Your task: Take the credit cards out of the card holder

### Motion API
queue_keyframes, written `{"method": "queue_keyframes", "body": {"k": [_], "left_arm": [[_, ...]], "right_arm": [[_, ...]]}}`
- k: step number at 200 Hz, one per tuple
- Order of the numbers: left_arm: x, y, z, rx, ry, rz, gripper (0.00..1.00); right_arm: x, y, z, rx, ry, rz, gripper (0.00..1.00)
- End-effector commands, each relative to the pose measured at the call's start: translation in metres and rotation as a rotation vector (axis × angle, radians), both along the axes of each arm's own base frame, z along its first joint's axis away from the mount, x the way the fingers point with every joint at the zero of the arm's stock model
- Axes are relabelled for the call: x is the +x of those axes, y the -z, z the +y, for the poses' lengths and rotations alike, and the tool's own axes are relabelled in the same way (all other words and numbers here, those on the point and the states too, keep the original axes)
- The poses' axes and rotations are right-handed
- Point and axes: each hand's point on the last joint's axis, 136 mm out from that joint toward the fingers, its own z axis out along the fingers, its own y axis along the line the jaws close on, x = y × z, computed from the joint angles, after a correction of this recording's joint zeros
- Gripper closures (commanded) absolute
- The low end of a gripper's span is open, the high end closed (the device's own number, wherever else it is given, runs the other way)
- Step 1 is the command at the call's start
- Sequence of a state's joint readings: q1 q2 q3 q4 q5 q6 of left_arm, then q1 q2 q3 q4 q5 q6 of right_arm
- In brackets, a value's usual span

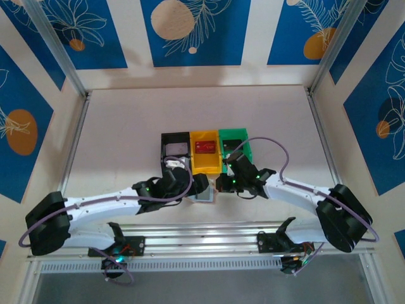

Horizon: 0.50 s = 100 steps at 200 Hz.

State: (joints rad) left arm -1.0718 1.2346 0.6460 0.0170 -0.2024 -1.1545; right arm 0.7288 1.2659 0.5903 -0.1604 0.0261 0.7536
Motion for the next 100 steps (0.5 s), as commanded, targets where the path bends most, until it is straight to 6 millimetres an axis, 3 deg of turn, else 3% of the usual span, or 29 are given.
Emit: {"method": "queue_keyframes", "body": {"k": [1, 49, 100], "left_arm": [[0.002, 0.003, -0.004, -0.028, -0.019, 0.008, 0.39], [0.006, 0.023, -0.008, -0.009, -0.028, 0.044, 0.45], [0.008, 0.049, 0.010, 0.028, -0.067, 0.080, 0.52]], "right_arm": [[0.000, -0.009, 0.002, 0.043, -0.010, -0.034, 1.00], [-0.001, -0.018, 0.008, 0.089, -0.033, -0.048, 1.00], [-0.004, -0.017, 0.012, 0.108, -0.048, -0.039, 1.00]]}}
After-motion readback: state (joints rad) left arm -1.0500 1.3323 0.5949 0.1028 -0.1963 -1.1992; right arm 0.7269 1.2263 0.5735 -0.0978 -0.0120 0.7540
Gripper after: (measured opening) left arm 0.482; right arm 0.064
